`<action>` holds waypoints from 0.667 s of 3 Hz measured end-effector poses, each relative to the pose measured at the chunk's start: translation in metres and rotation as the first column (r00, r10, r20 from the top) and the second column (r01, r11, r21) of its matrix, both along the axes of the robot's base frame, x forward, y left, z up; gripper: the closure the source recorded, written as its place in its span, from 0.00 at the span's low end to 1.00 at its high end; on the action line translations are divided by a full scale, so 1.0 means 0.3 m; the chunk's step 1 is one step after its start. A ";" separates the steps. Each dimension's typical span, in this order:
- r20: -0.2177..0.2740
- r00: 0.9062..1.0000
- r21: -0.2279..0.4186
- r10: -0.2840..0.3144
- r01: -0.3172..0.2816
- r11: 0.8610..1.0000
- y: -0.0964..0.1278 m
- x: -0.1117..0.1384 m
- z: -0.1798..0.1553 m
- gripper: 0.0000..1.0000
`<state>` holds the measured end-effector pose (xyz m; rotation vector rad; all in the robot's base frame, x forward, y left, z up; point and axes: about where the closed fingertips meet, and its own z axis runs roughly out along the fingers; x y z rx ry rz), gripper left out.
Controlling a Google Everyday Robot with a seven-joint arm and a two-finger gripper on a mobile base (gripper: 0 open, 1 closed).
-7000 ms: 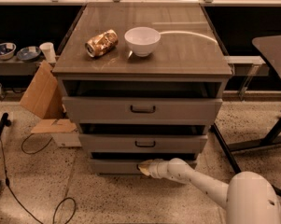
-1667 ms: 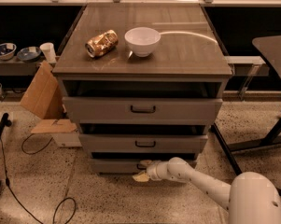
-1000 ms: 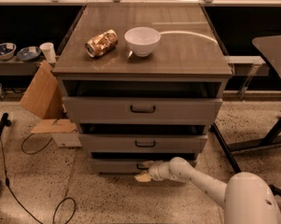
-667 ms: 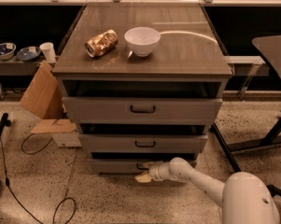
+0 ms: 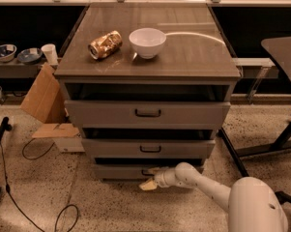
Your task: Open bottom drawer
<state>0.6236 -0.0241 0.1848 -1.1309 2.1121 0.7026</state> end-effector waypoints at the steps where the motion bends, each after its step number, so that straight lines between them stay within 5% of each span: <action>1: -0.019 1.000 -0.014 0.012 -0.013 1.000 -0.014 -0.015 -0.009 0.29; 2: -0.035 0.999 -0.023 0.020 -0.021 1.000 -0.020 -0.030 -0.014 0.30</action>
Offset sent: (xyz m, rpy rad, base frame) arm -0.0322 -0.0336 -0.0262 -0.0778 0.1094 0.0561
